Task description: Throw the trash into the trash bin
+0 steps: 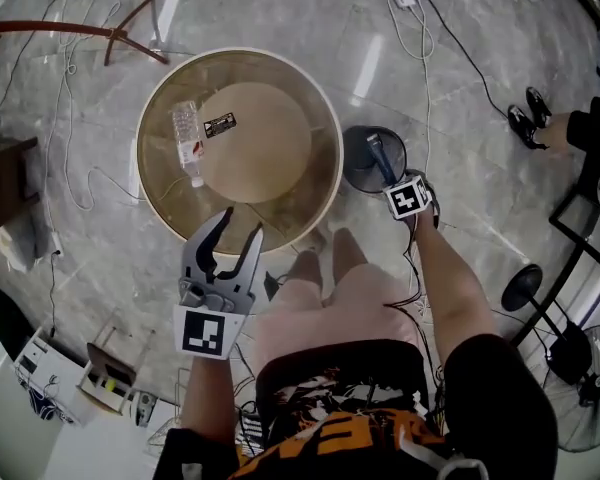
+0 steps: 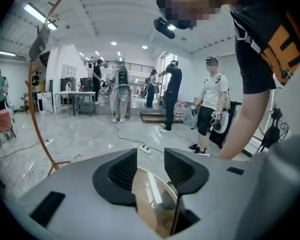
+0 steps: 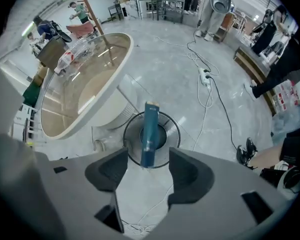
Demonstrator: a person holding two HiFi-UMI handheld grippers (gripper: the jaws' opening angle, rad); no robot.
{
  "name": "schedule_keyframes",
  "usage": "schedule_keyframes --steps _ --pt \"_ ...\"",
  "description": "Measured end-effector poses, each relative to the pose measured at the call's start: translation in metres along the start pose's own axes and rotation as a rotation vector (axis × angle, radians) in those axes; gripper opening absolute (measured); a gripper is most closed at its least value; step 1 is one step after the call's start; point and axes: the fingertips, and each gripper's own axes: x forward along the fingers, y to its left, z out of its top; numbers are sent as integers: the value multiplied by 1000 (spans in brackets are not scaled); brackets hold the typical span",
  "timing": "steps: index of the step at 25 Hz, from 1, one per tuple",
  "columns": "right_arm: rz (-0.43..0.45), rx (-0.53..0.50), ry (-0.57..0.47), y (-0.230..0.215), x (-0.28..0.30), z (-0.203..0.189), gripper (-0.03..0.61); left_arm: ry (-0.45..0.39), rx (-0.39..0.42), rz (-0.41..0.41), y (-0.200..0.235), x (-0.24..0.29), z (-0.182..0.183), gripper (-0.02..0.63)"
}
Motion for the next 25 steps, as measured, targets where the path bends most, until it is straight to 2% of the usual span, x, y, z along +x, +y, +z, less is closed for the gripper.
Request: schedule_keyframes --steps 3,6,10,12,14,17,19,21,25 --pt "3 -12 7 1 -2 0 270 2 -13 14 8 -8 -3 186" --pt "15 -61 -28 7 -11 12 270 -13 -25 45 17 -18 -3 186" --pt "30 -260 -129 23 -29 72 270 -46 -59 99 34 -29 -4 186" --pt "31 -372 -161 30 -34 116 270 -66 -136 141 47 -35 -11 186" --pt "60 -451 -201 59 -30 159 270 -53 -203 197 64 -54 -24 186" --pt "145 -577 -261 128 -33 212 270 -48 -133 248 79 -87 -29 184" --pt "174 -693 -266 158 -40 235 270 -91 -127 285 81 -99 -30 184" --pt "192 -815 -259 184 -39 251 270 -114 -169 328 83 -111 -40 184" --pt "231 -991 -247 244 -28 277 270 -98 -244 405 98 -139 -68 184"
